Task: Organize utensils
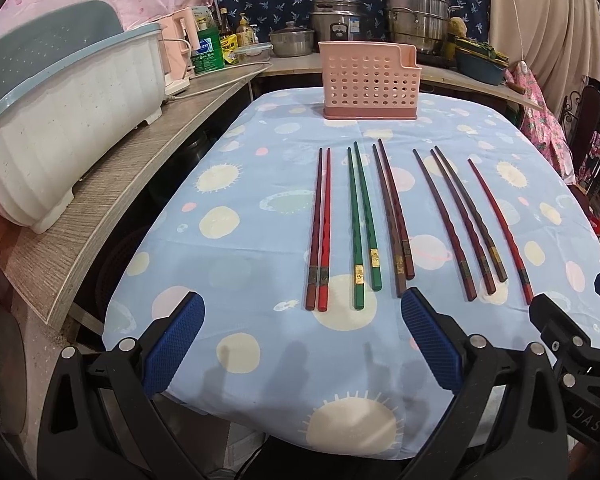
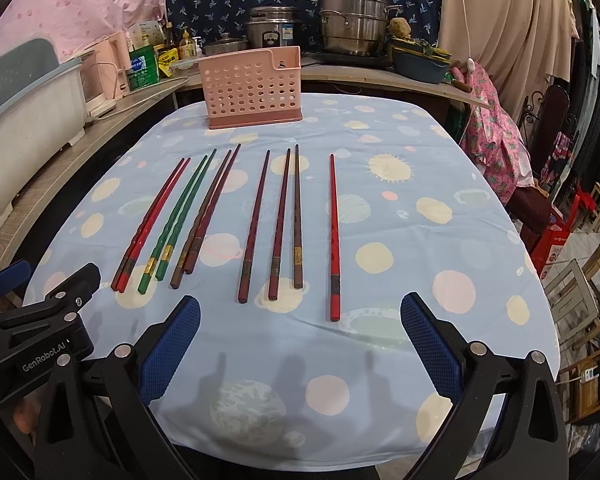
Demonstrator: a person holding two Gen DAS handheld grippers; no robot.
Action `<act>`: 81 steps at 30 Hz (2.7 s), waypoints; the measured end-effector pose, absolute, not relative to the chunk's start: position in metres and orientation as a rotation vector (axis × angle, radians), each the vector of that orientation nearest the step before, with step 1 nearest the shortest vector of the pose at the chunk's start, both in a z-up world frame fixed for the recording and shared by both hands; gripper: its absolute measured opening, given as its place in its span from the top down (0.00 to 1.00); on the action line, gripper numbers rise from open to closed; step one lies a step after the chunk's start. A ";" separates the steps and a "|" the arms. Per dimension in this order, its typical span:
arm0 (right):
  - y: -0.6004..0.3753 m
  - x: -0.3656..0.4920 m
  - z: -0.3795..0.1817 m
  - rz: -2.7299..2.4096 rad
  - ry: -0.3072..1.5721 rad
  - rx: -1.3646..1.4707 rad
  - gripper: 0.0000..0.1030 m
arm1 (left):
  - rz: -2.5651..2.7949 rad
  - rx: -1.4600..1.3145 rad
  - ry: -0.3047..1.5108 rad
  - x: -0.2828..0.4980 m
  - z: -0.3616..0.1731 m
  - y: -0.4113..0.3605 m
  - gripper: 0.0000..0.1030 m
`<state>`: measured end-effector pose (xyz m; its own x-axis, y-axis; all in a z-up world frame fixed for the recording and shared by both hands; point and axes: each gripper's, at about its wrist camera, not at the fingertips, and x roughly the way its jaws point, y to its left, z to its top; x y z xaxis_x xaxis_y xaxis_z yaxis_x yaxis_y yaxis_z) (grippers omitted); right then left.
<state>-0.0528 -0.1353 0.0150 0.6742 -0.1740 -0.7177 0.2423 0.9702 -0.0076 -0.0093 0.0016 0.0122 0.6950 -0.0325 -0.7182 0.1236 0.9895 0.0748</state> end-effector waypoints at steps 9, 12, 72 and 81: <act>-0.135 -0.053 0.015 -0.233 0.796 0.090 0.07 | -0.096 0.137 0.799 -0.009 0.012 -0.002 0.08; -0.135 -0.053 0.015 -0.234 0.796 0.091 0.07 | -0.094 0.140 0.805 -0.009 0.011 -0.003 0.08; -0.133 -0.052 0.015 -0.230 0.798 0.102 0.07 | -0.088 0.128 0.846 -0.003 0.004 0.002 0.08; -0.141 -0.045 0.012 -0.240 0.804 0.122 0.07 | -0.086 0.125 0.866 0.004 0.000 0.002 0.08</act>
